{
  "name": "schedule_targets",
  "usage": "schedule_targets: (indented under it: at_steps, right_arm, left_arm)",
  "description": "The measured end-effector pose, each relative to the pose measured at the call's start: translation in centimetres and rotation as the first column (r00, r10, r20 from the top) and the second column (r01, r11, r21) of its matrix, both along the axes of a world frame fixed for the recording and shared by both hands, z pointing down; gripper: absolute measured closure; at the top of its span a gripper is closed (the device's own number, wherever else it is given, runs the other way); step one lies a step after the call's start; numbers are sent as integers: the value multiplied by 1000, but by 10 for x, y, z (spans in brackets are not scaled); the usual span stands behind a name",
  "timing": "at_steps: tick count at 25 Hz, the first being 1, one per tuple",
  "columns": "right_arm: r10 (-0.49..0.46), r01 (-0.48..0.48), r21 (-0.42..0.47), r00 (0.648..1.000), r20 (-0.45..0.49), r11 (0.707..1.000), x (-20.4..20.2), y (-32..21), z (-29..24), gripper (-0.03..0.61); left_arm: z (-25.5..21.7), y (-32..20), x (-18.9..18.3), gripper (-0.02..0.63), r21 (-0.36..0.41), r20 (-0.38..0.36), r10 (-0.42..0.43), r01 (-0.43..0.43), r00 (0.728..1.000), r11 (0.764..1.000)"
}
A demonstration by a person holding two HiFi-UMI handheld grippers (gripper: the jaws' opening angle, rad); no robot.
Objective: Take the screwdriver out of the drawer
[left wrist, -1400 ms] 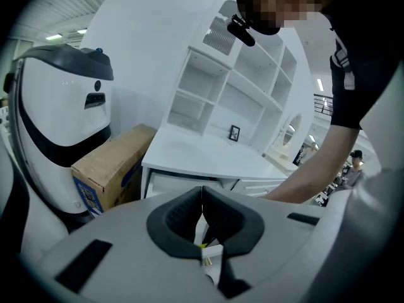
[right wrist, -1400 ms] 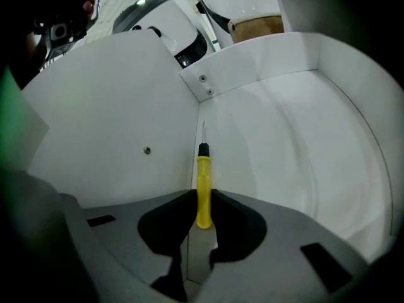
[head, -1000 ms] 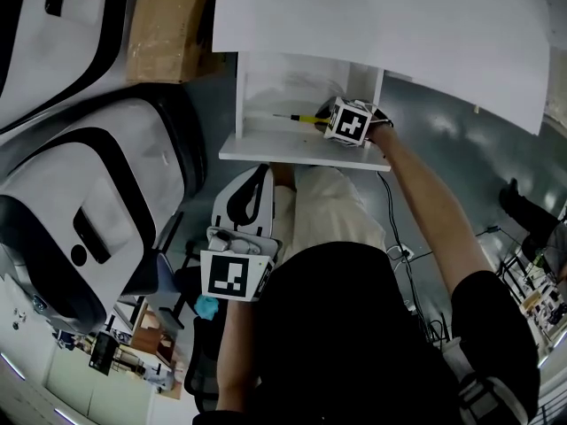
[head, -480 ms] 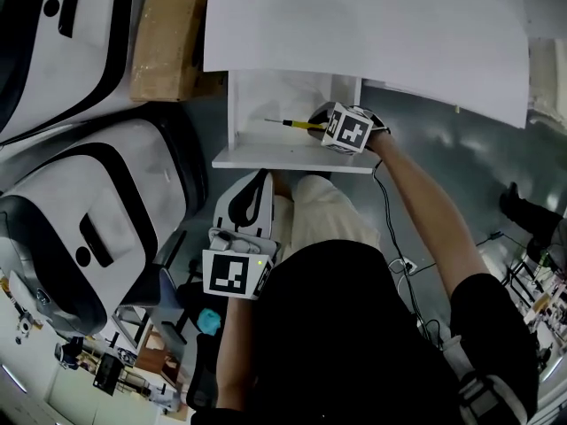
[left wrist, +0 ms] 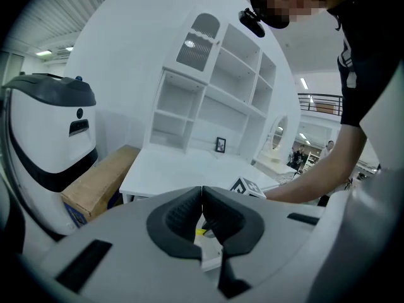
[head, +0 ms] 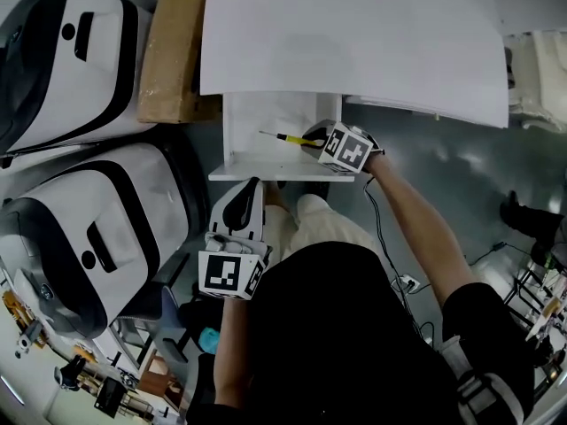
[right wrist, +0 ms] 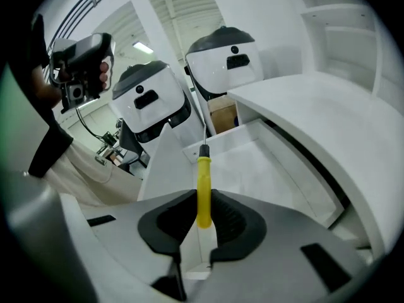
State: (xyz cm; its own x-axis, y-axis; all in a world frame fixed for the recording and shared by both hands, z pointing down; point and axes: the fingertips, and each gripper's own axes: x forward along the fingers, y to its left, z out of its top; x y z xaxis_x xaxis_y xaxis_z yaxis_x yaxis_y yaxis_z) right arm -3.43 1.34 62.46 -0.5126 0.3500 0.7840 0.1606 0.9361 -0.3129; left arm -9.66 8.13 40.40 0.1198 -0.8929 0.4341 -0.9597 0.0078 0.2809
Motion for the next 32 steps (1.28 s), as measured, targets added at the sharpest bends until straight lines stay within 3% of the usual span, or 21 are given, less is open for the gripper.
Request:
schedule_targets:
  at_steps: [6, 12, 16, 21, 32]
  right_arm:
    - [97, -93, -38, 987, 130, 995, -4, -7, -44, 494]
    - [228, -210, -96, 936, 269, 973, 0, -12, -101, 495]
    - [300, -270, -133, 886, 354, 954, 12, -17, -141, 495]
    - [393, -344, -191, 797, 458, 919, 28, -25, -192, 495]
    - [512, -505, -189, 638, 575, 842, 69, -36, -277, 495]
  left_arm:
    - [-8, -13, 8, 591, 34, 11, -6, 6, 1000, 999]
    - [-21, -21, 22, 591, 64, 22, 1, -2, 1000, 998]
    - [-31, -26, 35, 591, 86, 31, 10, -13, 999, 996]
    - [-43, -28, 51, 591, 118, 41, 17, -21, 999, 993]
    - [-73, -27, 73, 591, 186, 59, 8, -19, 998, 982]
